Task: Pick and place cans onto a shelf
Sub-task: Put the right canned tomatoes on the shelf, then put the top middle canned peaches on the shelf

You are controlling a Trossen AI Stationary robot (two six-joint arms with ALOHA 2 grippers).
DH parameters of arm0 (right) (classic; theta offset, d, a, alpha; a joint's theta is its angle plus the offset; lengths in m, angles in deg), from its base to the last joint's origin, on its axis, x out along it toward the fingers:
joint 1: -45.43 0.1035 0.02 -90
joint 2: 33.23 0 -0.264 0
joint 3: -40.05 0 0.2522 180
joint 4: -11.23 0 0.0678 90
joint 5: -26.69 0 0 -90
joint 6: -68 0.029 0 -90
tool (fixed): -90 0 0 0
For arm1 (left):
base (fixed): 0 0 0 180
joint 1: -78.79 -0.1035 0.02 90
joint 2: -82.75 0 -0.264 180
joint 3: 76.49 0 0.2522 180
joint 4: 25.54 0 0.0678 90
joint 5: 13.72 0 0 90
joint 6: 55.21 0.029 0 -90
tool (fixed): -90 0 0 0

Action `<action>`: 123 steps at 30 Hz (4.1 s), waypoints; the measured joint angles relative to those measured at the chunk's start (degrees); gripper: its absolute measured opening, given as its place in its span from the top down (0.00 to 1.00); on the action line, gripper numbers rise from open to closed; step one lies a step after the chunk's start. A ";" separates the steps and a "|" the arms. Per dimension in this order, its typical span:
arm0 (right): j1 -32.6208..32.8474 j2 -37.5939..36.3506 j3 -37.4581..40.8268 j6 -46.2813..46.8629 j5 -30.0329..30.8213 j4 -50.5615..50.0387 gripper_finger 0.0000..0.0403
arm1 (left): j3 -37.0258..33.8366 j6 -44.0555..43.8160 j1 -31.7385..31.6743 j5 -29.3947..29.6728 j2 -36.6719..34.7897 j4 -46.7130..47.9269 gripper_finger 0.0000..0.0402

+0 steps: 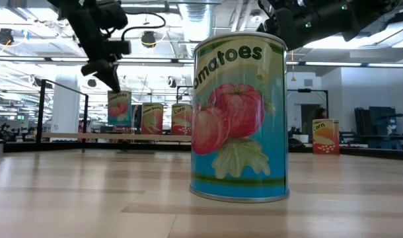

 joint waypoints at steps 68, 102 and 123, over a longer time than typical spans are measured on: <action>-16.19 -6.44 10.00 0.67 -2.95 4.03 0.97 | -12.77 -17.95 18.57 -19.26 -4.27 -35.00 1.00; -38.70 18.48 -22.02 -13.52 -2.82 -35.75 0.65 | -27.34 -22.26 23.91 -18.72 -4.18 -62.35 1.00; -21.10 7.74 -27.69 -1.61 -4.01 -62.29 0.98 | -27.34 -21.94 23.98 -18.68 -4.16 -61.82 1.00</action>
